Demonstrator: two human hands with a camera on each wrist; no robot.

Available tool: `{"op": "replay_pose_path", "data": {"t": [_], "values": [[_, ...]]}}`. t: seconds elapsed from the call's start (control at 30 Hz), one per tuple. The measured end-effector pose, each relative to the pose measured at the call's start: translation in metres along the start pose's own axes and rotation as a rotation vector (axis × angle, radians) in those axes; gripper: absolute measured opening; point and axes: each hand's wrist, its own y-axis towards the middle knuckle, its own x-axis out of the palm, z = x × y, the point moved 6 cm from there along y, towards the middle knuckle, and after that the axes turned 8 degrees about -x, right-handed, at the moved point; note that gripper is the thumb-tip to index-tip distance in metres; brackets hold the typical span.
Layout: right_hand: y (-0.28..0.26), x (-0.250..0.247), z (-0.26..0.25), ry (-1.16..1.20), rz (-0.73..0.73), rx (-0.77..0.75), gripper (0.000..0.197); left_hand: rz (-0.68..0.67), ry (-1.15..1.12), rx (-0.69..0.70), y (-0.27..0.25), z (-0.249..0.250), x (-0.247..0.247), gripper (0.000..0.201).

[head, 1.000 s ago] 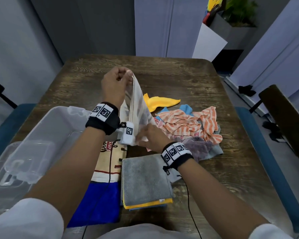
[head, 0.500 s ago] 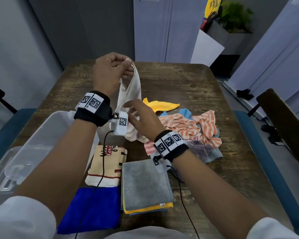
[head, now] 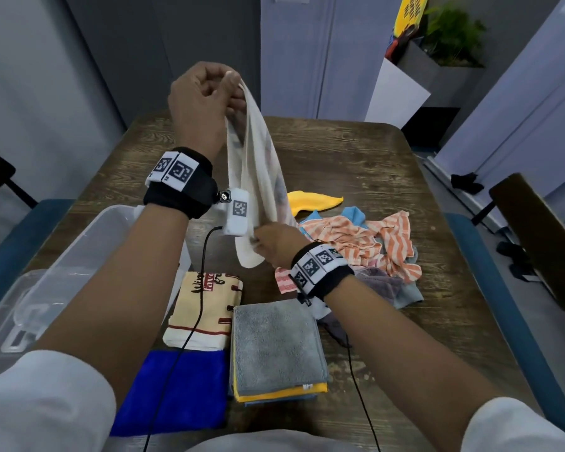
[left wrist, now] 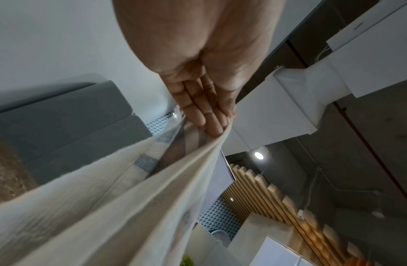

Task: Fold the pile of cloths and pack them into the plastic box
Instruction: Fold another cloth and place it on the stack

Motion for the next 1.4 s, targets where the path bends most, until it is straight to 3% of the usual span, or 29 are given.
{"op": "replay_pose_path", "data": {"t": [0.07,0.2,0.33,0.57,0.73,0.87,1.1,1.23,1.33,1.4], "values": [[-0.009,-0.012,0.014,0.007,0.066,0.026,0.034,0.097,0.026,0.006,0.013,-0.007,-0.020,0.006],[-0.043,-0.067,0.063,0.237,0.526,0.077,0.030,0.307,0.102,-0.018,0.034,-0.024,-0.058,0.012],[-0.069,-0.118,0.093,0.231,0.772,0.084,0.024,0.421,0.127,-0.033,0.035,-0.036,-0.071,0.012],[-0.083,-0.146,0.106,0.025,0.844,0.052,0.021,0.395,0.248,-0.041,0.035,-0.049,-0.073,0.015],[-0.105,-0.165,0.109,-0.002,0.924,0.149,0.020,0.314,0.230,-0.016,0.025,-0.048,-0.070,0.014],[-0.118,-0.179,0.119,0.030,0.845,0.269,0.028,0.262,0.213,-0.018,0.021,-0.044,-0.071,0.014],[-0.135,-0.177,0.114,0.425,1.123,0.193,0.023,0.235,0.194,-0.047,0.009,-0.040,-0.068,0.021],[-0.138,-0.164,0.104,0.767,1.259,0.053,0.024,0.237,0.109,-0.083,-0.005,-0.041,-0.067,0.022],[-0.133,-0.152,0.102,1.002,1.264,0.016,0.025,0.200,0.009,-0.152,-0.021,-0.038,-0.065,0.027],[-0.125,-0.145,0.093,1.036,1.196,0.009,0.023,0.132,0.024,-0.148,-0.035,-0.030,-0.058,0.031]]}}
